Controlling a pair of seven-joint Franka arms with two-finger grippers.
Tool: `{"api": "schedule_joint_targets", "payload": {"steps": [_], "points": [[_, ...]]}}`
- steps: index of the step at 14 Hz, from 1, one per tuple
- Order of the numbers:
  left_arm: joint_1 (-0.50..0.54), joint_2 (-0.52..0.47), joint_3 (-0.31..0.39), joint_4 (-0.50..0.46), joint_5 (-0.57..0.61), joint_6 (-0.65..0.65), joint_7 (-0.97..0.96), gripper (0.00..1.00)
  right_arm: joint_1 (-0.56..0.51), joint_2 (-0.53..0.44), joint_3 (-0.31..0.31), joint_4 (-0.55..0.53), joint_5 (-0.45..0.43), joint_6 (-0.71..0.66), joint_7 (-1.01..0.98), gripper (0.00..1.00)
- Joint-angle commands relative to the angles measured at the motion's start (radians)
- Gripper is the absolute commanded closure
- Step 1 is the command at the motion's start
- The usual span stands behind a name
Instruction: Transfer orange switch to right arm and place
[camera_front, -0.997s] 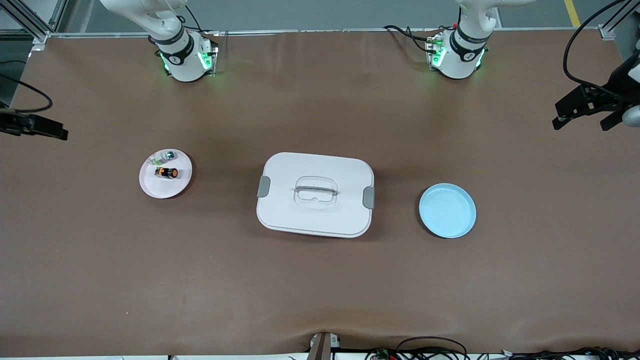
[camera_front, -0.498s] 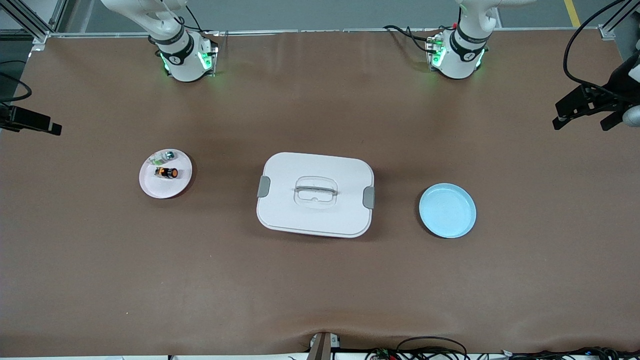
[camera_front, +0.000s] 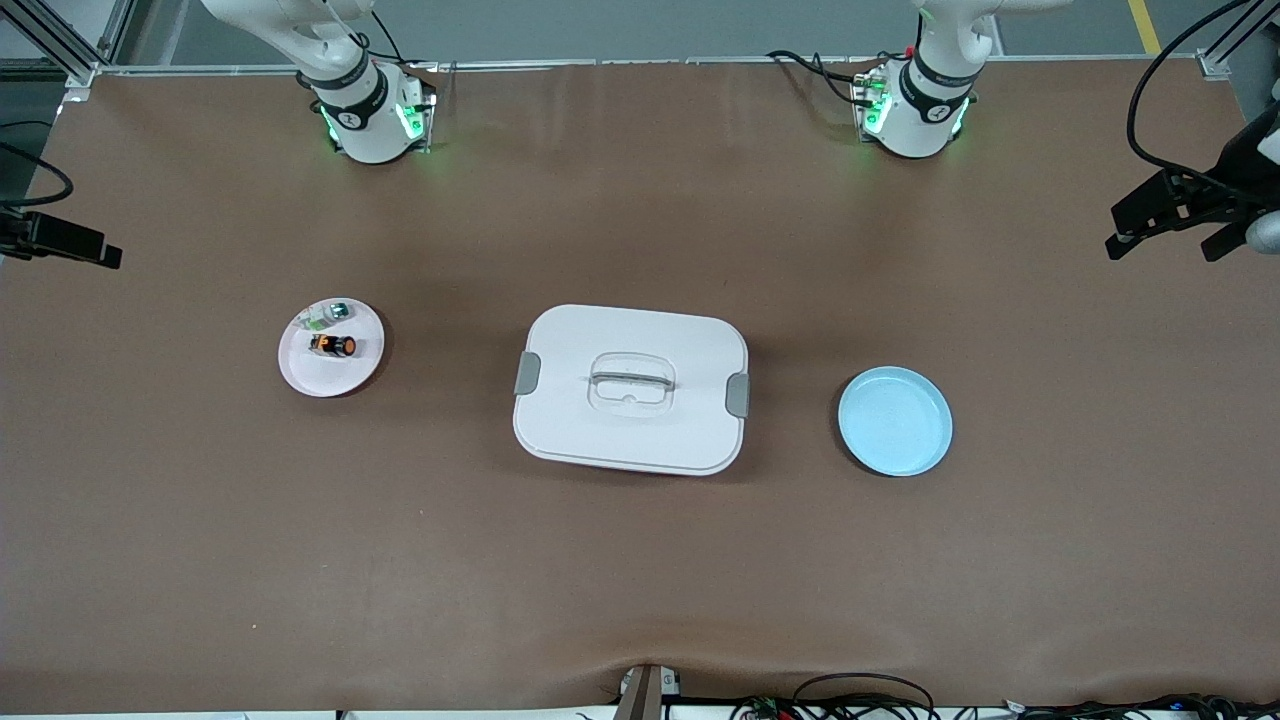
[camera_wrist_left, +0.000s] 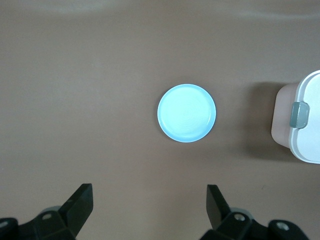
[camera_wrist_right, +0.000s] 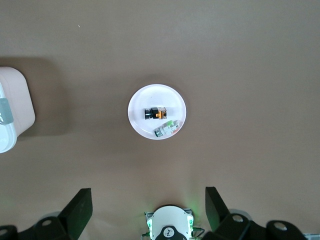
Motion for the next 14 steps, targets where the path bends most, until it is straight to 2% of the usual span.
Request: {"api": "schedule_joint_targets", "payload": {"steps": [1,3,6,11,14], "points": [[0.007,0.008,0.0,0.023,-0.014,-0.021,0.018,0.0,-0.001,-0.112,0.002,-0.157,-0.013,0.065,-0.002,0.0],[0.007,0.008,0.0,0.023,-0.014,-0.021,0.018,0.0,-0.018,-0.174,0.016,-0.243,-0.013,0.119,-0.002,0.0],[0.007,0.008,0.0,0.023,-0.014,-0.021,0.015,0.0,-0.148,-0.198,0.169,-0.268,-0.016,0.137,-0.002,0.0],[0.007,0.008,0.0,0.022,-0.014,-0.022,0.017,0.0,-0.144,-0.204,0.174,-0.275,-0.016,0.136,0.01,0.0],[0.007,0.008,0.0,0.022,-0.014,-0.021,0.018,0.0,-0.115,-0.241,0.173,-0.309,-0.016,0.163,0.012,0.0]]}}
